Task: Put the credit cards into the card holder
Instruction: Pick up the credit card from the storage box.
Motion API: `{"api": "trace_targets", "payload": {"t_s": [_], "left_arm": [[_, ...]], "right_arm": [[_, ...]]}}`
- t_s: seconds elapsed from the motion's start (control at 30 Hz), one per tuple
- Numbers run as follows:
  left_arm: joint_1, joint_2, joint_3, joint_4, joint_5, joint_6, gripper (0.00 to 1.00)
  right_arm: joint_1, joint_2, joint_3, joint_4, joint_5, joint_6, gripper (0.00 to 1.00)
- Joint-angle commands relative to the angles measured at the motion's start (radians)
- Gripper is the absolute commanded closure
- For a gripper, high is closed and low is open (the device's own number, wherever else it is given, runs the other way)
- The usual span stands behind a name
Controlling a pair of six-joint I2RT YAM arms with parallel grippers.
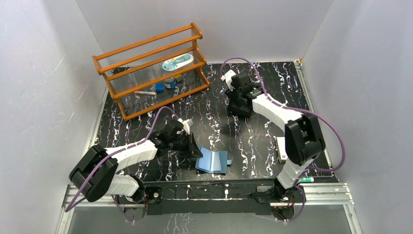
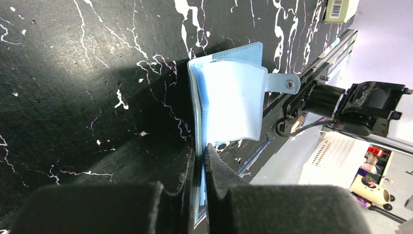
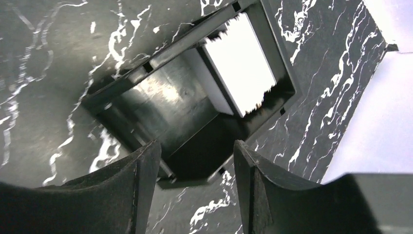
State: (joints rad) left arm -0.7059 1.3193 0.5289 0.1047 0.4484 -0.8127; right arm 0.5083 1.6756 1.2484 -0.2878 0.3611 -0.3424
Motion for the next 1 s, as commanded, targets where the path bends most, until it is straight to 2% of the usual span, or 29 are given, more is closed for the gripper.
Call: {"api": "trace_targets", "payload": {"t_s": [0.0, 0.4, 0.7, 0.97], "left_arm": [[0.005, -0.050, -0.012, 0.022, 0.032, -0.010, 1.00], [0.005, -0.058, -0.012, -0.002, 0.028, 0.002, 1.00], [0.005, -0.035, -0.005, -0.002, 0.025, 0.009, 1.00], [0.005, -0.033, 0.001, -0.020, 0.023, 0.026, 1.00]], "right_arm": [[-0.041, 0.109, 0.113, 0.037, 0.069, -0.158, 0.37], [-0.088, 0.250, 0.173, 0.070, 0.055, -0.272, 0.38], [-0.089, 0.340, 0.206, 0.109, 0.139, -0.321, 0.43], [-0.087, 0.368, 0.206, 0.145, 0.207, -0.345, 0.56]]}}
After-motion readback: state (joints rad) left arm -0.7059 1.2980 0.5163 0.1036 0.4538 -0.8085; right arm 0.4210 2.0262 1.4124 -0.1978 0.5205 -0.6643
